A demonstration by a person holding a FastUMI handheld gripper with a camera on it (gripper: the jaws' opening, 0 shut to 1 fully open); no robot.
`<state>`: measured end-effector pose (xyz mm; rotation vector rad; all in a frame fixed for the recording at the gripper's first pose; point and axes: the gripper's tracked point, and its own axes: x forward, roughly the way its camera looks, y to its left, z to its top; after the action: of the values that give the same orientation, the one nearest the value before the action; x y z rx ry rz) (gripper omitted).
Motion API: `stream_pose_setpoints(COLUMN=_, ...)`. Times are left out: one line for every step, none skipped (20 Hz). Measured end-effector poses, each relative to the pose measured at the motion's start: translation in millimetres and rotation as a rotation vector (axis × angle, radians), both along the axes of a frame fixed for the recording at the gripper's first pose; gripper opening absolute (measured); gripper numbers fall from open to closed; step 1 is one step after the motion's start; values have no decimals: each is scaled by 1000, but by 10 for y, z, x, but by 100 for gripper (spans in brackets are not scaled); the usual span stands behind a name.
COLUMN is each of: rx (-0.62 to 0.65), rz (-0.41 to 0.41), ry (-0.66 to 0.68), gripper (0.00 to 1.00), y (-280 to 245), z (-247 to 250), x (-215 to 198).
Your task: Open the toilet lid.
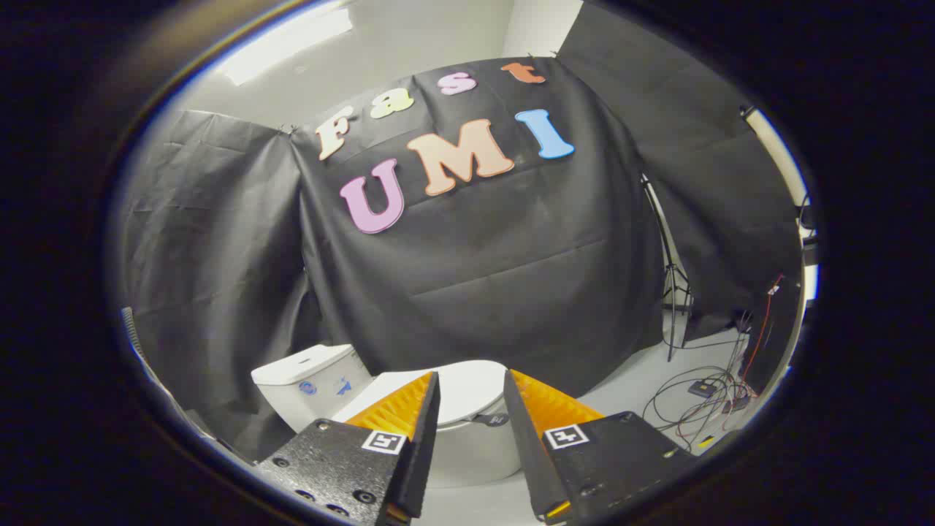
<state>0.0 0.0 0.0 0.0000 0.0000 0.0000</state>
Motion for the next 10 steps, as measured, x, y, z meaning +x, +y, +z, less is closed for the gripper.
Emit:
stream_pose_setpoints(rx=10, rz=-7, ry=-7, gripper=55, y=-24, z=13, x=-9)
stream_pose_setpoints(rx=17, rz=-15, ry=-13, gripper=55, y=-49, z=3, x=-25)
stream_pose_setpoints(rx=24, rz=-26, ry=-17, gripper=54, y=-75, z=10, x=-37)
stream_pose_setpoints(rx=38, rz=-39, ry=-22, gripper=54, y=-119, z=18, x=-39)
stream_pose_setpoints(rx=61, rz=-50, ry=-34, gripper=54, y=-150, z=47, x=-38)
stream_pose_setpoints(rx=87, rz=-58, ry=-49, gripper=54, y=-177, z=75, x=-41)
stream_pose_setpoints(rx=115, rz=-71, ry=-63, gripper=54, y=-205, z=102, x=-26)
stream_pose_setpoints(rx=148, rz=-87, ry=-79, gripper=54, y=-248, z=130, x=-3)
stream_pose_setpoints(rx=185, rz=-101, ry=-96, gripper=55, y=-279, z=174, x=28)
stream_pose_setpoints(rx=223, rz=-107, ry=-113, gripper=54, y=-290, z=226, x=62)
